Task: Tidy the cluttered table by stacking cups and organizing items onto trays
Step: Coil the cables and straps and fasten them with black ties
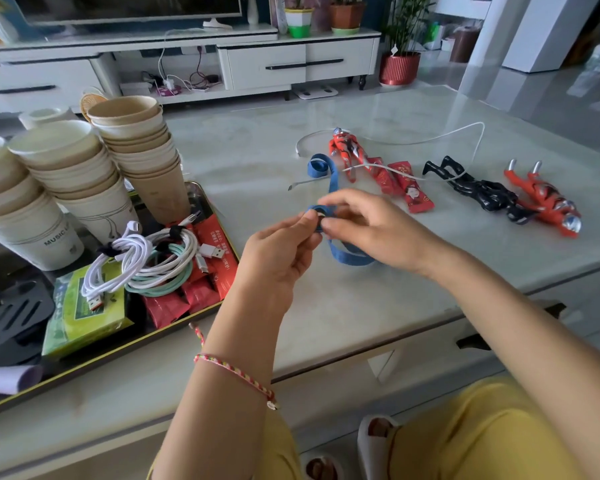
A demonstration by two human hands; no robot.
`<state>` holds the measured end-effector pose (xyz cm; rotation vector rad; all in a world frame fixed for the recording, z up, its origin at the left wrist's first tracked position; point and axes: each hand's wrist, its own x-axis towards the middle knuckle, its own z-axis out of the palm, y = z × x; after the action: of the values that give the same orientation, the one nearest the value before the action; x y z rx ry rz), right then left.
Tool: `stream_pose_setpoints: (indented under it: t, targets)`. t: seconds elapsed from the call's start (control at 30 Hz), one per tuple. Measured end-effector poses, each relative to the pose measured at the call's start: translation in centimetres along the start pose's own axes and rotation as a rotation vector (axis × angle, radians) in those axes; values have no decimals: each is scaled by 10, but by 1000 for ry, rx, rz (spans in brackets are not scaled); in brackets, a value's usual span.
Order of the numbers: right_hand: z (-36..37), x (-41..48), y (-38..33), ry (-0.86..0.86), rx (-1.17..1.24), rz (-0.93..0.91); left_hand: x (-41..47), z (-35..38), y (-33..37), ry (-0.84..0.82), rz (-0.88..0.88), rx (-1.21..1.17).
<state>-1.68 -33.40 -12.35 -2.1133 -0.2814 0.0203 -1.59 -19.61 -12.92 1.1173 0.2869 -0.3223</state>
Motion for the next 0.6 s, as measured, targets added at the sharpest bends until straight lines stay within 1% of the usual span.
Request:
stream_pose_setpoints:
  t: [0.07, 0.13, 0.2, 0.27, 0.33, 0.43, 0.5, 0.53, 0.6]
  targets:
    - [2, -2, 1, -8, -34, -35, 1, -1, 2, 38, -22, -43]
    - [7, -2, 3, 15, 15, -53, 3, -2, 2, 74, -36, -64]
    - [11, -3, 5, 46, 67, -32, 5, -3, 1, 103, -47, -63]
    - [13, -3, 7, 80, 134, 40, 5, -2, 0, 127, -52, -46]
    - [12, -2, 9, 66, 294, 159, 5, -2, -1, 146, -42, -20]
    - [7, -1, 8, -103, 751, 363, 2, 0, -2, 151, 28, 17]
    - [4, -1, 8, -208, 1013, 453, 1, 0, -3, 127, 96, 77]
    - [3, -1, 9, -228, 1078, 477, -1, 1, -3, 111, 122, 111]
    - [4, 0, 11, -258, 1115, 497, -4, 3, -4, 73, 145, 158]
